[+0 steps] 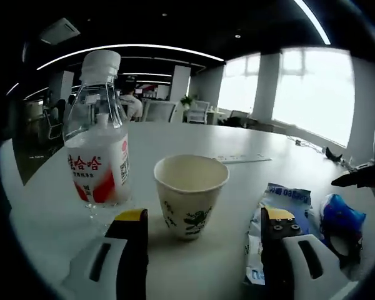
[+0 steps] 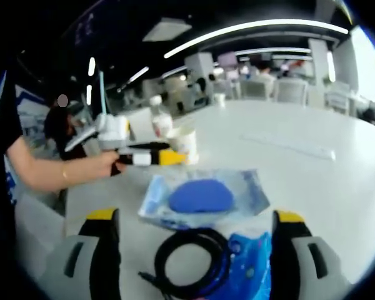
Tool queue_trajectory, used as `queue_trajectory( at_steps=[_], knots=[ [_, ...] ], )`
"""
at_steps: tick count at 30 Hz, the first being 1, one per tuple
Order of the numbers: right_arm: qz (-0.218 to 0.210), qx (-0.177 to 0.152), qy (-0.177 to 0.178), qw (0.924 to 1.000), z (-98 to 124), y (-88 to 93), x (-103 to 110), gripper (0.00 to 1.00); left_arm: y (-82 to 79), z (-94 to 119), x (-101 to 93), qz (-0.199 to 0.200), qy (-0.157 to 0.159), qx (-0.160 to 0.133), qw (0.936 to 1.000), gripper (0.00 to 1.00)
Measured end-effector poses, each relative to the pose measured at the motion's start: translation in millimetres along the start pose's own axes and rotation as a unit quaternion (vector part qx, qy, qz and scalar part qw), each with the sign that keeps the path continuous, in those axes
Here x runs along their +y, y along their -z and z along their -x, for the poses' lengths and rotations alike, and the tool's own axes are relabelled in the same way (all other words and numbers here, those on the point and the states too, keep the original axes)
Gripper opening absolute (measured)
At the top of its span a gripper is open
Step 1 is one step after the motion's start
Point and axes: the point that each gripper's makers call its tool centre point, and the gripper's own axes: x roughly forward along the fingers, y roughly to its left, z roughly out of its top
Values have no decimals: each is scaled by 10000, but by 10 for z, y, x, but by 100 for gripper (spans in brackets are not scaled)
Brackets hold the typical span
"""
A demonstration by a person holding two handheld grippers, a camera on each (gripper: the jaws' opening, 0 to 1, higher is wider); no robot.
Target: Arrange the tabletop items into an orderly group along one side of the table until the central work area is clear of visible clutter.
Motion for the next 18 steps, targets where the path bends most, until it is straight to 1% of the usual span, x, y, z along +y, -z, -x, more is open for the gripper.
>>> queue_trajectory(
  at_steps=[2,7,9,11,15,16,18],
  knots=[
    [19,5,-7,10000,1,-6,6,99,-18,35,-31,-44,71,-53,10000,79],
    [11,39,7,10000,-2,-11,-9,100,-71,153,-103,-164,104,-42,9998,85],
    [-17,74,17,10000,-4,-8,-28,100,-85,199,-106,-145,63,-67,9999,86],
    [18,109,54,9999,0,-3,-49,100,-71,228,-101,-101,9,-44,9999,91],
    [6,143,56,9999,1,-15,-101,100,-63,301,-161,-41,26,-58,10000,96],
    [-76,176,112,9998,-6,-3,-143,100,-73,320,-174,-47,10,-98,9999,99],
    [-13,213,164,9996,-7,6,-180,100,-67,343,-187,-33,-1,-90,10000,100]
  ],
)
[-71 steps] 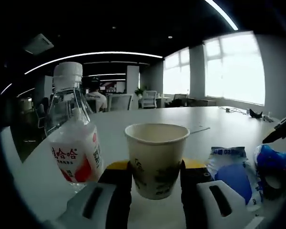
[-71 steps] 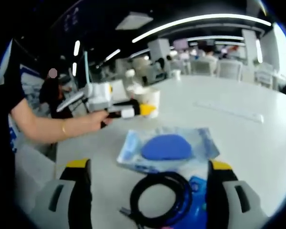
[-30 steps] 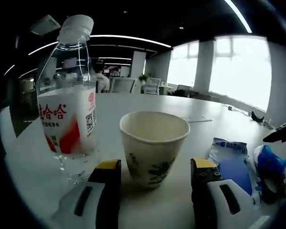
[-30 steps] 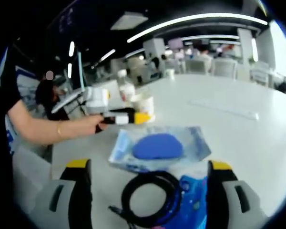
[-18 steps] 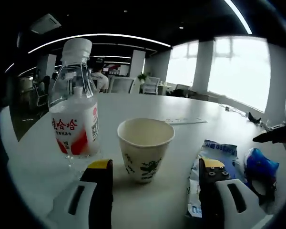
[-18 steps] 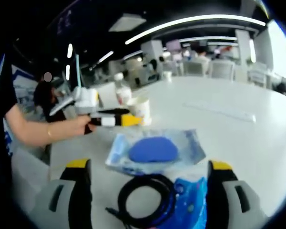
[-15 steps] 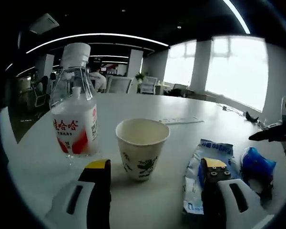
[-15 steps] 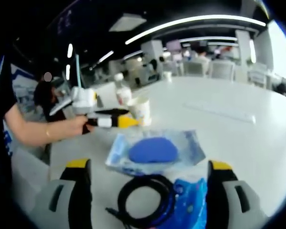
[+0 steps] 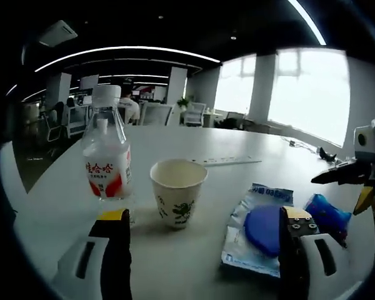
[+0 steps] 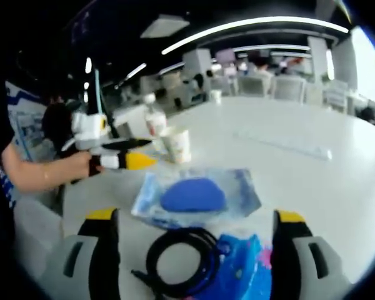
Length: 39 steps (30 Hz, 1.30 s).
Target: Arrange the tabletop items into an orderly group along one side of the table until the central work area is clear of visible clutter.
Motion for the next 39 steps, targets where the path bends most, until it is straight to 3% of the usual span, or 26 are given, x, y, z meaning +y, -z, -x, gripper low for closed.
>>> queue_trajectory(
  at_steps=[9,14,24,29,32,39],
  knots=[
    [72,39,24,10000,-33,-9,-103,99,64,131,-96,-67,-73,154,9998,100],
    [33,12,-48,10000,-61,-21,-125,98,163,208,-251,-237,15,271,9994,98],
    [-111,68,-122,9998,-168,-10,-275,89,376,349,-434,-154,28,479,9987,91],
    [-42,115,-85,9999,-241,-9,-330,83,464,404,-437,-26,-100,575,9983,82],
    [-72,171,-81,9998,-286,4,-350,77,521,441,-409,-175,-244,697,9971,74],
    [48,306,0,9995,-399,43,-429,64,553,503,-465,20,-311,690,9971,66]
  ],
)
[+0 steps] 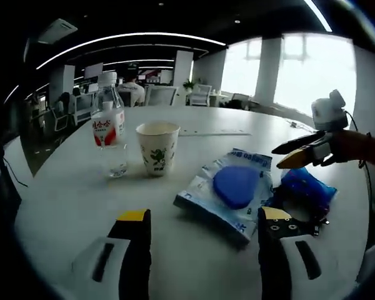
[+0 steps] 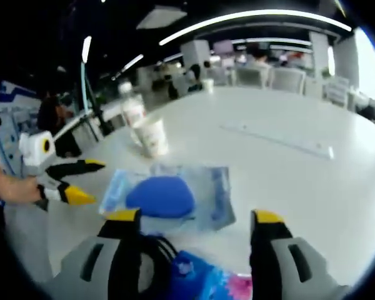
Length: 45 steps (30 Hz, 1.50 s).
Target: Arrange the tabletop items into an orderly group along one side of the table until the central work area is clear of visible clutter.
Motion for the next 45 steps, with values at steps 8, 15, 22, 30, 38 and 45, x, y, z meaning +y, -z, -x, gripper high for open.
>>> queue_trajectory(
  at_steps=[8,15,22,30,38,45],
  knots=[
    [18,132,206,9997,-86,37,-132,49,47,26,-79,201,-5,23,9998,56],
    [84,292,321,9990,-121,71,-202,41,92,-4,-171,584,24,80,9983,39],
    [142,440,359,9983,-107,152,-222,29,196,-17,-256,873,50,278,9958,35],
    [169,324,443,9984,-105,105,-262,21,275,-26,-340,998,141,449,9939,29],
    [320,404,539,9972,-149,120,-276,14,306,-51,-410,912,171,527,9943,23],
    [236,420,573,9972,-145,130,-289,9,357,-75,-354,798,34,599,9950,13]
  ],
)
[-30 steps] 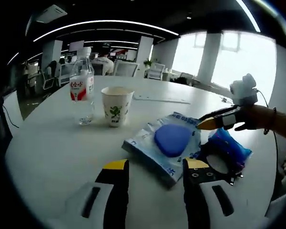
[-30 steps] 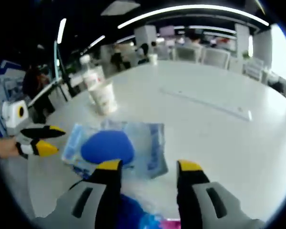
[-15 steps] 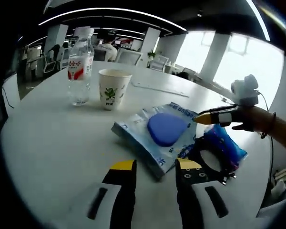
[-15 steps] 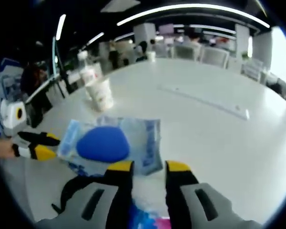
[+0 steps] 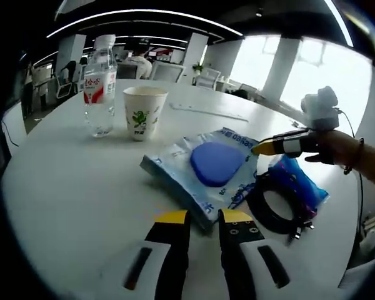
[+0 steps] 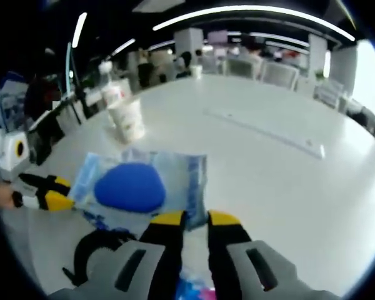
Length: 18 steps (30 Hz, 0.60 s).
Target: Arrange the tabletop items into an orderly group along one side of the table until the central work area is clear of visible clutter.
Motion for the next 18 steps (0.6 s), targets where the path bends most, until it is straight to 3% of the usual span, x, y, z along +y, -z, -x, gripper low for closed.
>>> queue_trajectory(
  at_steps=[9,18],
  knots=[
    [-24,45,-113,9999,-12,23,39,3,22,-21,-23,-166,21,68,9998,5],
    [-97,35,-244,9996,26,21,99,0,-103,16,84,-174,-62,-87,9998,2]
  ],
)
